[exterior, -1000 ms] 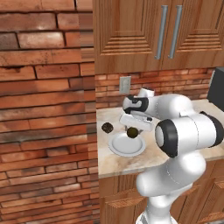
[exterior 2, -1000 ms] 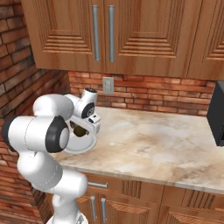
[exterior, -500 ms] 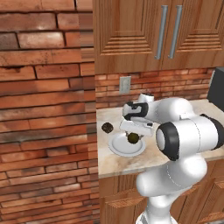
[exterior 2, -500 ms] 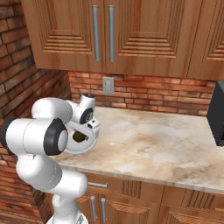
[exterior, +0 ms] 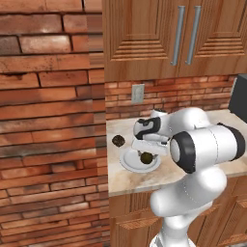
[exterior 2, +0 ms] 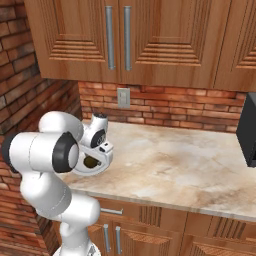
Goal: Pick the avocado and bread from the counter and place them on the plate. Then pick the jam from the cabinet and place it next to the plate. Lastly close the cabinet door.
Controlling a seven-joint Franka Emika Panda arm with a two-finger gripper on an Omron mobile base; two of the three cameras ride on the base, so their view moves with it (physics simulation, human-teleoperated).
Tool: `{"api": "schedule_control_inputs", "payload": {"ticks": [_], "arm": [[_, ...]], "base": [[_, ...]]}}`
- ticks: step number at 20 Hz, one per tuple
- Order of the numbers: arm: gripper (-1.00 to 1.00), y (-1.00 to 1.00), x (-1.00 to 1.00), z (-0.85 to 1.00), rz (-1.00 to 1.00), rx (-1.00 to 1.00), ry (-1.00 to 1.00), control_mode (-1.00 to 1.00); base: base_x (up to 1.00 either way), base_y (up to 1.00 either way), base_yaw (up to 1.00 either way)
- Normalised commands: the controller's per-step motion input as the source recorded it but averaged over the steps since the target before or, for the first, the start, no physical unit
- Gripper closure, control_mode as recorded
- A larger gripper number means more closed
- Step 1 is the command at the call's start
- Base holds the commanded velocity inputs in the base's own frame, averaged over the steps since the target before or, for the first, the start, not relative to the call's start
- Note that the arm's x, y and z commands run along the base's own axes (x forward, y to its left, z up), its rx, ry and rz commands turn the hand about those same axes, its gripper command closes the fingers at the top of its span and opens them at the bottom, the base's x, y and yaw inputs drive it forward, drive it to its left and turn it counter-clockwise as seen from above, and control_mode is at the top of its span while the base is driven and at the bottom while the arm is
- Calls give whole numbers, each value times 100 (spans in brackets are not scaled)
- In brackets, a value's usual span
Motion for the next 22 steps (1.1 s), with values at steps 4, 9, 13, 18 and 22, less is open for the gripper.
{"api": "schedule_control_inputs", "payload": {"ticks": [4,9,13,18,22], "arm": [[100,0,0,-23,0,-1,0,-100],[100,0,0,-25,0,-3,0,-100],[-100,1,-5,-15,-1,-4,0,-100],[-100,0,-23,31,-4,0,-6,-100],[-100,0,-25,40,0,0,-6,-100]], "base": [[0,0,0],[0,0,0],[0,0,0],[0,0,0],[0,0,0]]}}
